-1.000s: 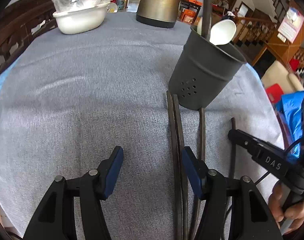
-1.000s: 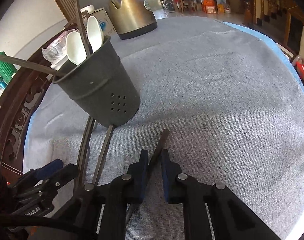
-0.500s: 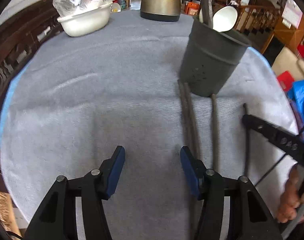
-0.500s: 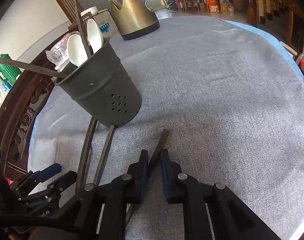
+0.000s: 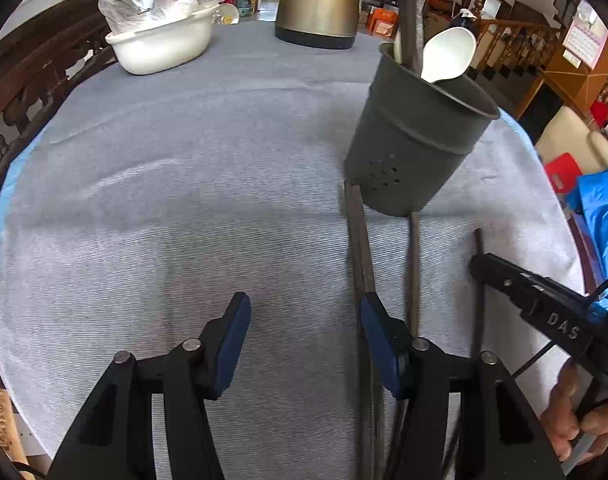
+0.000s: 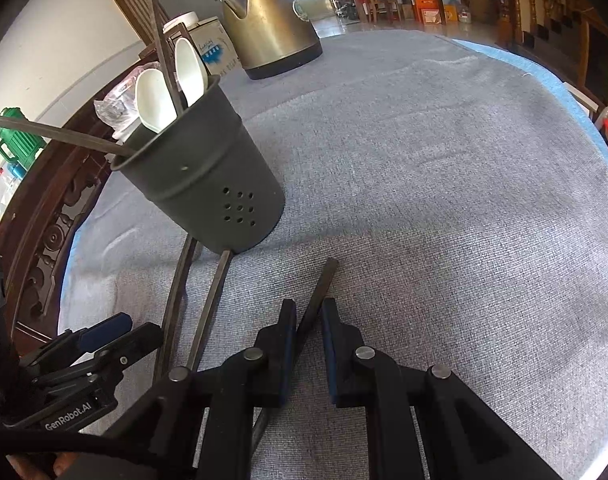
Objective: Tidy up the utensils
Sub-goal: 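Grasp a brown chopstick with the left gripper while the right gripper grasps another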
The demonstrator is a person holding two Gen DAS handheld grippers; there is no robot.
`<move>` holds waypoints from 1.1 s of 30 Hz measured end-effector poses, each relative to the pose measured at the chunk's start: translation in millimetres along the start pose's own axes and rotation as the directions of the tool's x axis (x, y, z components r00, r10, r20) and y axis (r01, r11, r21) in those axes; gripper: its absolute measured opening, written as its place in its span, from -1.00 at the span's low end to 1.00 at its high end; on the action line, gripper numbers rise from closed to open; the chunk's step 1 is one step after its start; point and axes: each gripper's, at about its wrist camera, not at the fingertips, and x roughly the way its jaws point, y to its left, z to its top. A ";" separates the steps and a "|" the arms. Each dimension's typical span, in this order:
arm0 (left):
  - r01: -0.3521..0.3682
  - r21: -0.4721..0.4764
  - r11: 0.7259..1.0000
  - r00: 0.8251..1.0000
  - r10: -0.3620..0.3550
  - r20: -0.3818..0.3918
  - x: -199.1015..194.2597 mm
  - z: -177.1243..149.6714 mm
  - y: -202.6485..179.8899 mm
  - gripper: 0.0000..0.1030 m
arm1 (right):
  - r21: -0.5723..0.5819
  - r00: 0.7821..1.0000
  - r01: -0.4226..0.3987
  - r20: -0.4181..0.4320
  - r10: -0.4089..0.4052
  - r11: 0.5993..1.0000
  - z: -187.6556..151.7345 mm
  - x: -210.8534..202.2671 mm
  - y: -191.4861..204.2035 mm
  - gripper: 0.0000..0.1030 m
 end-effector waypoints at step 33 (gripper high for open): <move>0.110 0.083 0.990 0.988 -0.100 -0.118 -21.1 -41.2 34.2 -0.61 | 0.012 0.989 -0.009 -0.147 0.010 1.000 13.0 0.1 -2.8 -0.74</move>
